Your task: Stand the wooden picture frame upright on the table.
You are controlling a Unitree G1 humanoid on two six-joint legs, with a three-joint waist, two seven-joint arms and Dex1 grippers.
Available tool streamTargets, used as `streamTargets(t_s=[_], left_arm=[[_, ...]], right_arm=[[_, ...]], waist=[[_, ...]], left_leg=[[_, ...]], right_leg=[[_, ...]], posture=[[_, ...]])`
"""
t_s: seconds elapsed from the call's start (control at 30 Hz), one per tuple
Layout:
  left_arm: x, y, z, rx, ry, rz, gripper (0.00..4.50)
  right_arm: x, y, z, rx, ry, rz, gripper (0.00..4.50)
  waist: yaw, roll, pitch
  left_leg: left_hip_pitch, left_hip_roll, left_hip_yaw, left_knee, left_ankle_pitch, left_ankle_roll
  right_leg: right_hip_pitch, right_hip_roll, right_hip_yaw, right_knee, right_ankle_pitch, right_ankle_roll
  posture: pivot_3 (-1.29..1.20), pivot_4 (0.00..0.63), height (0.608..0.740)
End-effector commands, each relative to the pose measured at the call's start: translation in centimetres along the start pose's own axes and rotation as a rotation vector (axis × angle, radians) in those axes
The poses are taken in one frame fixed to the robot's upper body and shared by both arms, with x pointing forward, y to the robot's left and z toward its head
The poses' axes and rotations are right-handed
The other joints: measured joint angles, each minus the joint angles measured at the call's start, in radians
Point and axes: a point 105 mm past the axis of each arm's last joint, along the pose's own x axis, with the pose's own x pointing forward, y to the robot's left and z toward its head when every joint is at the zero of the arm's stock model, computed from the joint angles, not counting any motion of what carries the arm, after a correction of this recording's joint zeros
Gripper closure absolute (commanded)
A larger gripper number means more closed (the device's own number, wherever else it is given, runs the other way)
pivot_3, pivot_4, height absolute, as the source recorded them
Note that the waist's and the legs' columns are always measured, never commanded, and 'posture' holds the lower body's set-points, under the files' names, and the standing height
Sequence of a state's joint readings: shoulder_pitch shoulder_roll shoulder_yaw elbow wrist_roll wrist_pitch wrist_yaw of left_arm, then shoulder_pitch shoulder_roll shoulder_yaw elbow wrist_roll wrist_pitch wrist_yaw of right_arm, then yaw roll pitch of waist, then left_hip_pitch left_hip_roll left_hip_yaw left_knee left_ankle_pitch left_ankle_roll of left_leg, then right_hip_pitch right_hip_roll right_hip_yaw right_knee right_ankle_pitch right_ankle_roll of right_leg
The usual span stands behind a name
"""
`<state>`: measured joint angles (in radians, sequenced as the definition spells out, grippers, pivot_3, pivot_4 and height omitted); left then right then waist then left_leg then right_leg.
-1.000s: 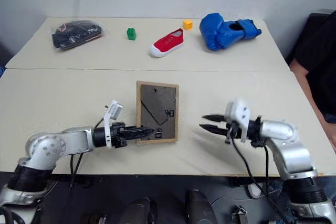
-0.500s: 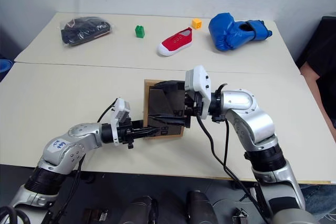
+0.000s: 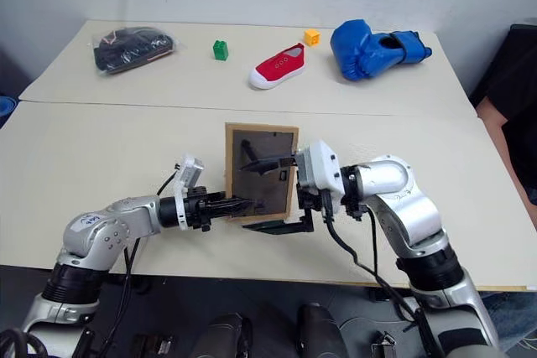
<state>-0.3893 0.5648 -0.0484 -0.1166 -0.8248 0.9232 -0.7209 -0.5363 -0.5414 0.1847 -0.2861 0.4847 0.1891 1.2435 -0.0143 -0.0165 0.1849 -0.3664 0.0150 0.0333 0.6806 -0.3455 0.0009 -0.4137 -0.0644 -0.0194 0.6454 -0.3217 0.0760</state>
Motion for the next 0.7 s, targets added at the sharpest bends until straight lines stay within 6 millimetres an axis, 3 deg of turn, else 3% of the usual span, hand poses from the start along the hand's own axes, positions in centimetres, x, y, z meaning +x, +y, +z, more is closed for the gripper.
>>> streamTargets(t_s=[0.03, 0.13, 0.2, 0.27, 0.33, 0.43, 0.53, 0.7], left_arm=[[-1.2, -0.1, 1.4, -0.006, -0.049, -0.003, 3.23], [-1.4, -1.2, 1.5, -0.015, -0.036, -0.068, 3.23], [-2.1, -3.0, 1.9, -0.144, -0.026, -0.194, 3.23], [-3.3, -3.4, 1.6, -0.339, 0.057, -0.239, 3.23], [-4.2, -3.4, 1.2, -0.456, 0.133, -0.229, 3.23], [-4.7, -3.3, 1.5, -0.585, 0.155, -0.266, 3.23], [-4.5, -3.6, 2.0, -0.656, 0.169, -0.319, 3.23], [-3.9, -4.2, 2.8, -0.746, 0.176, -0.383, 3.23]], right_arm=[[-1.0, 0.2, 0.6, -0.132, 0.003, -0.007, 0.02], [-1.7, -1.5, 1.3, -0.249, -0.033, -0.134, 0.02], [-3.5, -3.7, 2.4, -0.289, -0.06, -0.279, 0.02], [-6.2, -4.9, 2.3, -0.376, 0.01, -0.362, 0.02], [-7.9, -5.1, 1.5, -0.445, 0.099, -0.369, 0.02], [-9.4, -4.5, -1.4, -0.655, 0.299, -0.291, 0.02], [-9.0, -4.5, -2.5, -0.864, 0.34, -0.27, 0.02], [-6.8, -5.1, -2.9, -1.021, 0.288, -0.279, 0.02]], waist=[[-0.004, 0.0, 0.0], [-0.012, 0.0, 0.0], [-0.016, 0.0, 0.0], [-0.014, 0.0, 0.0], [-0.01, 0.0, 0.0], [-0.013, 0.0, 0.0], [-0.016, 0.0, 0.0], [-0.028, 0.0, 0.0]], left_leg=[[0.0, 0.0, 0.0, 0.0, 0.0, 0.0], [0.0, 0.0, 0.0, 0.0, 0.0, 0.0], [0.0, 0.0, 0.0, 0.0, 0.0, -0.001], [-0.001, 0.0, 0.0, 0.001, 0.001, -0.001], [-0.001, 0.0, -0.001, 0.001, 0.001, -0.001], [-0.001, -0.001, -0.002, 0.001, 0.0, 0.0], [-0.001, -0.001, -0.001, 0.001, 0.0, 0.0], [-0.001, 0.0, 0.0, 0.002, 0.002, -0.004]], right_leg=[[0.0, 0.0, 0.0, 0.0, 0.0, 0.0], [0.0, 0.0, 0.0, 0.0, 0.0, 0.0], [0.0, 0.0, 0.0, 0.0, 0.0, 0.0], [-0.001, 0.0, 0.0, 0.001, 0.0, 0.0], [-0.001, 0.0, -0.001, 0.001, 0.0, 0.0], [0.001, 0.0, -0.001, 0.0, 0.0, 0.0], [0.0, 0.0, -0.001, 0.001, 0.0, 0.0], [-0.003, 0.0, 0.001, 0.004, 0.0, 0.0]], posture=[[0.0, 0.15, 0.74], [0.0, 0.15, 0.74], [0.0, 0.15, 0.74], [0.0, 0.15, 0.74], [0.0, 0.15, 0.74], [0.0, 0.15, 0.74], [0.0, 0.15, 0.74], [0.0, 0.15, 0.74]])
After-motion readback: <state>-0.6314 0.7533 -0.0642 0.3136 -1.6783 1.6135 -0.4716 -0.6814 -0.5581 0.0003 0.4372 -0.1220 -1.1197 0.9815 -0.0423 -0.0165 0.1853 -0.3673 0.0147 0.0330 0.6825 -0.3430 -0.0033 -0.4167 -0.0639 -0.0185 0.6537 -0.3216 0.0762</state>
